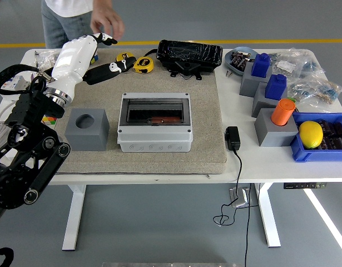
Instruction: Fetch the battery,place it into the box,close the lid of the box
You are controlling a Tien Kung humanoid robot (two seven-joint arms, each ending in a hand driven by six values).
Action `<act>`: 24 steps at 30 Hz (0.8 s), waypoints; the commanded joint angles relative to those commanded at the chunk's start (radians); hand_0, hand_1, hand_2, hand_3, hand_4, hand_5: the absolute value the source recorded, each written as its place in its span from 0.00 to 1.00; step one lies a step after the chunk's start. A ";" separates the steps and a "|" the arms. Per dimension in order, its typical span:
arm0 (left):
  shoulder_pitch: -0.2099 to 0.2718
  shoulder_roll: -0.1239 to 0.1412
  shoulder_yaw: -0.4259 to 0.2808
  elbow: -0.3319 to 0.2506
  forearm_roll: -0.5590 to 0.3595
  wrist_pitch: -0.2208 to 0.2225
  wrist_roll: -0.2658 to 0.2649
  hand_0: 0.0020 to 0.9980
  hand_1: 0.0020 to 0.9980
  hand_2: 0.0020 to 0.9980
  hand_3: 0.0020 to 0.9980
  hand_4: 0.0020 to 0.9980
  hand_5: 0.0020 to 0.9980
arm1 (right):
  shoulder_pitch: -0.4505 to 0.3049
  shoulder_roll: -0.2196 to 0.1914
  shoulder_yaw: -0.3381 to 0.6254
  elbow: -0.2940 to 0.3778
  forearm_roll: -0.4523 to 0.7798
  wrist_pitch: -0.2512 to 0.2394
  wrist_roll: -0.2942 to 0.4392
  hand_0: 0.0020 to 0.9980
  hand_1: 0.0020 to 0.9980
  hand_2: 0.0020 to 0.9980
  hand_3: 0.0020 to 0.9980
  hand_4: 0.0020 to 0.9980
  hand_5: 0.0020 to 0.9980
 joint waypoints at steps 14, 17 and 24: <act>0.223 -0.011 -0.327 -0.106 0.091 0.080 -0.015 1.00 1.00 1.00 1.00 1.00 1.00 | 0.001 0.006 0.039 0.000 -0.026 0.000 -0.001 0.88 0.80 0.75 0.78 1.00 1.00; 0.247 0.004 -0.359 -0.109 0.091 0.078 -0.013 1.00 1.00 1.00 1.00 1.00 1.00 | 0.001 0.006 0.042 0.000 -0.027 0.000 -0.001 0.88 0.80 0.75 0.78 1.00 1.00; 0.300 0.018 -0.406 -0.121 0.089 0.081 -0.042 1.00 1.00 1.00 1.00 1.00 1.00 | 0.013 0.004 0.058 0.000 -0.046 -0.002 -0.006 0.88 0.80 0.75 0.78 1.00 1.00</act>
